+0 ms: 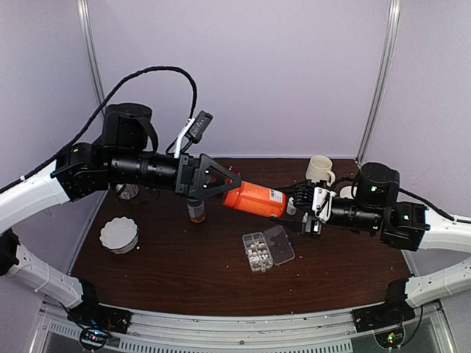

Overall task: Sort the pills into containers
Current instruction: Screw the lid of the pill bottle onto the pill bottle.

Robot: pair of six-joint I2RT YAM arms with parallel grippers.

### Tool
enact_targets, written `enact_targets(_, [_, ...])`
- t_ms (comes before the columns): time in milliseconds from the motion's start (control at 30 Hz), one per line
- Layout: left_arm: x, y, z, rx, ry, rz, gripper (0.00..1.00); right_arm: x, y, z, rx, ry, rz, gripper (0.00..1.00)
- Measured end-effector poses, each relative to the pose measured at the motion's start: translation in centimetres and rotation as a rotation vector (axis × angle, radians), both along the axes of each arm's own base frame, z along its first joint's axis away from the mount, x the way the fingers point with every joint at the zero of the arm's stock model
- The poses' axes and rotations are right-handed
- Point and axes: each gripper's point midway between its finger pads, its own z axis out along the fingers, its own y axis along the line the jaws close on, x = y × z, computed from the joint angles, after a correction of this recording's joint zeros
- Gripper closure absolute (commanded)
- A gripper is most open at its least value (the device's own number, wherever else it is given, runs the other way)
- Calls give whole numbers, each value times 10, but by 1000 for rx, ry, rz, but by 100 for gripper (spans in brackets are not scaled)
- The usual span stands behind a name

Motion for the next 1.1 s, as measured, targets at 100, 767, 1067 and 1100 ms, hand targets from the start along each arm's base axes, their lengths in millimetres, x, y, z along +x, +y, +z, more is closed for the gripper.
enact_targets(100, [-3,-2,-6,12,34,-15,10,0,0,1,2,-4,-6,100])
enact_targets(767, [-1,-7,-18,32,87,-50,88,1,4,3,14,9,-5,100])
enact_targets(1067, [-9,-4,-10,20,-190,-182,100,-13,9,12,38,206,93,100])
enact_targets(1100, [-13,-4,-9,14,-250,-214,100,-15,9,13,44,229,105,100])
